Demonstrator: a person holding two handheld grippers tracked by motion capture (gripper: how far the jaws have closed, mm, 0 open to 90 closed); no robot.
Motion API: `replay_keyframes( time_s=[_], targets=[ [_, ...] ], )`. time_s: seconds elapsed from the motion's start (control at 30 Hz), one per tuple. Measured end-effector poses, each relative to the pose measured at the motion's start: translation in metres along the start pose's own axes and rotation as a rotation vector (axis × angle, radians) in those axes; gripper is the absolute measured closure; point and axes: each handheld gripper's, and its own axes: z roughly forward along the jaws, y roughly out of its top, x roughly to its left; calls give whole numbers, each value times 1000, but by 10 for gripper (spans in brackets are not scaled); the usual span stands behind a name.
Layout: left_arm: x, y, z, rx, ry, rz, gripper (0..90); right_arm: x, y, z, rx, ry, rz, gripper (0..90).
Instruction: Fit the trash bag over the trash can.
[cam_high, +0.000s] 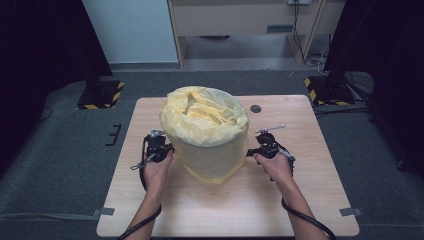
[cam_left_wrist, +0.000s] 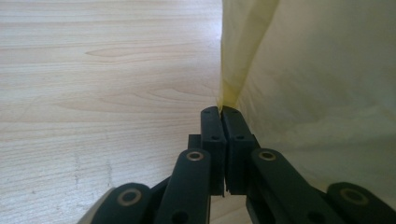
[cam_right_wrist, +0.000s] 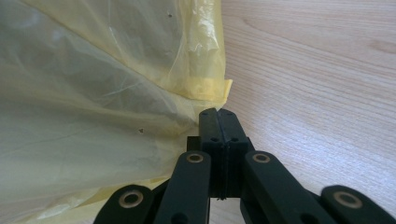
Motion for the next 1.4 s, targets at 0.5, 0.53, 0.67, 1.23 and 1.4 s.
replay_keyframes(
  time_s=[0.5,0.53,0.67,1.23,1.4],
  targets=[
    [9,1,-22,-35,40,-18,517,1,-4,-14,-59,15,7,726],
    [10,1,-25,-43,43,-23,496,1,-5,-16,-65,13,0,706],
    [15,2,-36,-57,42,-23,382,3,-7,-25,-88,11,-19,629],
    [41,-40,-43,22,105,35,289,0,-9,-62,-148,2,-38,721],
    [47,-51,-36,63,111,8,289,1,-6,-76,-166,35,-13,900]
  ],
)
